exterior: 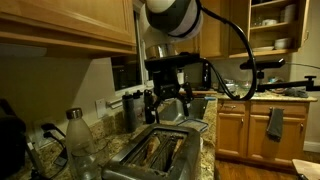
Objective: Put one slice of bread in each of the slots on the toaster
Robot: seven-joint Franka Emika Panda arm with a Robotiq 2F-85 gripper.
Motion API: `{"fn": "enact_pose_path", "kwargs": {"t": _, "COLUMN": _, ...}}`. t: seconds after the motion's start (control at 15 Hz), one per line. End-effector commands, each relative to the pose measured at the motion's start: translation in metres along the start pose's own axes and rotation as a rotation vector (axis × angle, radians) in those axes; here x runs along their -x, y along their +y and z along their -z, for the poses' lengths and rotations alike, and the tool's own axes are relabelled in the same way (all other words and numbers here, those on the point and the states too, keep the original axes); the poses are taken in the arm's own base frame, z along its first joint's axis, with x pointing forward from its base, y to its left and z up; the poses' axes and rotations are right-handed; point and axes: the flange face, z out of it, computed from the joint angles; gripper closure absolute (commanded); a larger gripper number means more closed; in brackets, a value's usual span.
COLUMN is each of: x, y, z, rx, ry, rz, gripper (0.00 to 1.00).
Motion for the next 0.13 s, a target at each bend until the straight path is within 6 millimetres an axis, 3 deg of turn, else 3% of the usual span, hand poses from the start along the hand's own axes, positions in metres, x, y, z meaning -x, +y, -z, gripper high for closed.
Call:
{"fn": "enact_pose_path", "kwargs": {"t": 0.0, "x": -0.0001, "y": 0.0000, "z": 0.0004, "rx": 0.000, "ry": 0.000, "rz": 0.000, "gripper": 0.02}}
{"fn": "enact_pose_path", "kwargs": {"t": 0.07, "x": -0.0001, "y": 0.0000, "z": 0.0004, "rx": 0.000, "ry": 0.000, "rz": 0.000, "gripper": 0.02}}
